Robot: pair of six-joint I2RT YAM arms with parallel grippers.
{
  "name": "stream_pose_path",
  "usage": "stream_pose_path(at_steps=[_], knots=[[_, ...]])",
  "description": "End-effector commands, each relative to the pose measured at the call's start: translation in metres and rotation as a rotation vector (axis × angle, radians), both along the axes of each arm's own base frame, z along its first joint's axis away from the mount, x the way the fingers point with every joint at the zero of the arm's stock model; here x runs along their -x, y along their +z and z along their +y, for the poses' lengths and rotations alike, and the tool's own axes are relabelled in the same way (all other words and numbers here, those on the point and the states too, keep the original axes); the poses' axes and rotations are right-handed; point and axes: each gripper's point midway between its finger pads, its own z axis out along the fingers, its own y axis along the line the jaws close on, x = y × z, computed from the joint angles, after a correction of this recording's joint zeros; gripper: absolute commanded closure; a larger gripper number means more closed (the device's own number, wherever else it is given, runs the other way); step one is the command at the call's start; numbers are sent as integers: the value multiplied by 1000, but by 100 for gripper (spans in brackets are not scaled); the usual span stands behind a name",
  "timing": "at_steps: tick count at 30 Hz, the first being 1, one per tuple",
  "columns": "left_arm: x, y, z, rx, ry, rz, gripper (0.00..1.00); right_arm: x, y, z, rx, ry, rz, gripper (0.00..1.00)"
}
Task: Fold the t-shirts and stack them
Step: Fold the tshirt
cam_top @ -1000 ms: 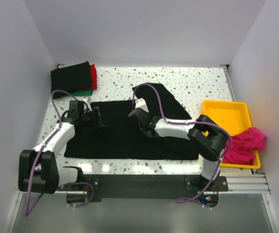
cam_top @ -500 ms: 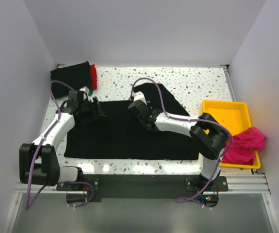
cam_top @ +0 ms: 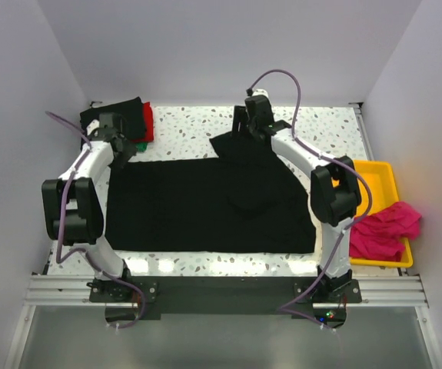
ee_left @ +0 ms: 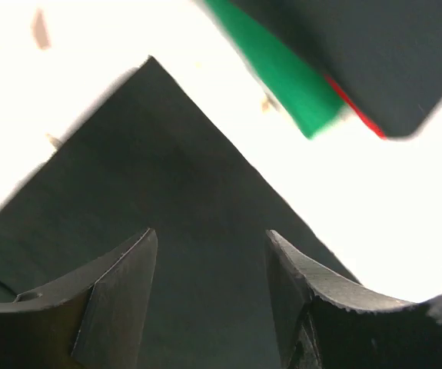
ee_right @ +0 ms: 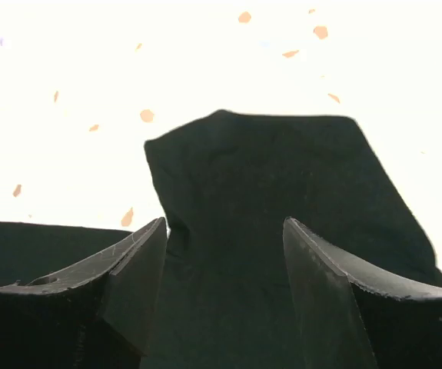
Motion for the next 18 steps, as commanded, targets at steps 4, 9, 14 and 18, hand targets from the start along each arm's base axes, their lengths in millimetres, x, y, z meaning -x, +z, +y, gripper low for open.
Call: stream_pose_path(at_steps=[4,9,14,18], knots=[[-10,-15,68,-93,250,39,39,-15,-19,-2,-127,26,72,36],[-24,-30,88,-106,280,58,40,-21,-36,-10,-130,16,95,36],[-41,-46,91,-96,278,74,40,-23,-49,-14,-123,6,113,36],[-50,-47,92,-95,278,65,40,-25,-54,-18,-117,2,118,36]])
